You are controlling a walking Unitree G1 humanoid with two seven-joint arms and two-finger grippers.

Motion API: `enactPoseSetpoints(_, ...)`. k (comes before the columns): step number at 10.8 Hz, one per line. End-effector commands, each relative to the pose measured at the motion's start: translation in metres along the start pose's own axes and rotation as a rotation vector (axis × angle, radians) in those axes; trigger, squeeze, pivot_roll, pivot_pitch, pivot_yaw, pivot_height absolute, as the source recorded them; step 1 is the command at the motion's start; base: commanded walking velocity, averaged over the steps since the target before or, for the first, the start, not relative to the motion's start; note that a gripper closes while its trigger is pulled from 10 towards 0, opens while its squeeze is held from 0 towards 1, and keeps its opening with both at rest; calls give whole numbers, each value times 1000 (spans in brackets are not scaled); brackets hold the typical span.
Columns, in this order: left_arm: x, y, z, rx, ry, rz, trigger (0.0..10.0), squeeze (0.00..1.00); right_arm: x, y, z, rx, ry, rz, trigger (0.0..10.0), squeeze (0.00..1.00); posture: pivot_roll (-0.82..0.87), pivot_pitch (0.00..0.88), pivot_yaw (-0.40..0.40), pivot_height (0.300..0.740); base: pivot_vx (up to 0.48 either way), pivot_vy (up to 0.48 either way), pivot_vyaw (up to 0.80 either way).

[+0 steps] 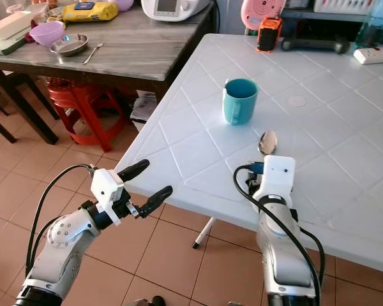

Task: Setting the table

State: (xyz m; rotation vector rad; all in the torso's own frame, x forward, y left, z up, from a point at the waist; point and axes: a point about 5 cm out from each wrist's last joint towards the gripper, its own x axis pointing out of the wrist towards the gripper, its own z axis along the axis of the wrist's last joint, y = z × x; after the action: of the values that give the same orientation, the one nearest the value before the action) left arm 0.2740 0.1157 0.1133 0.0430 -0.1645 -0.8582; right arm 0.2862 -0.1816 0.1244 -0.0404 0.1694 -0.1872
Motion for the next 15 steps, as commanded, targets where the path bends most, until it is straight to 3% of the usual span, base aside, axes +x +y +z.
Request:
enactPoseSetpoints(1, -3, -1, -2, 3, 13, -3, 10000, 0, -3, -3, -9, -1, 38, -18, 10000, 0, -113, 143, 121, 740, 0, 0, 0)
enactPoseSetpoints(5, -2, -3, -3, 0, 13, 6, 10000, 0, 5, 4, 8, -14, -82, 25, 10000, 0, -110, 143, 122, 740, 0, 0, 0)
enactPoseSetpoints(10, -4, -3, -3, 2, 18, 10, 10000, 0, 5, 6, -14, 14, 11, 22, 10000, 0, -106, 145, 120, 740, 0, 0, 0)
enactPoseSetpoints(11, -4, -4, -4, 2, 19, 8, 10000, 0, 5, 7, -15, 17, 12, 23, 1686, 0, -107, 144, 123, 740, 0, 0, 0)
enactPoseSetpoints(12, -4, -5, -4, 1, 19, 5, 10000, 0, 6, 6, -16, 24, 14, 25, 0, 0, -107, 144, 123, 740, 0, 0, 0)
enactPoseSetpoints(15, -4, -3, -2, 6, 19, 2, 10000, 0, 4, 1, -20, 109, 48, -10, 0, 0, -103, 143, 124, 740, 0, 0, 0)
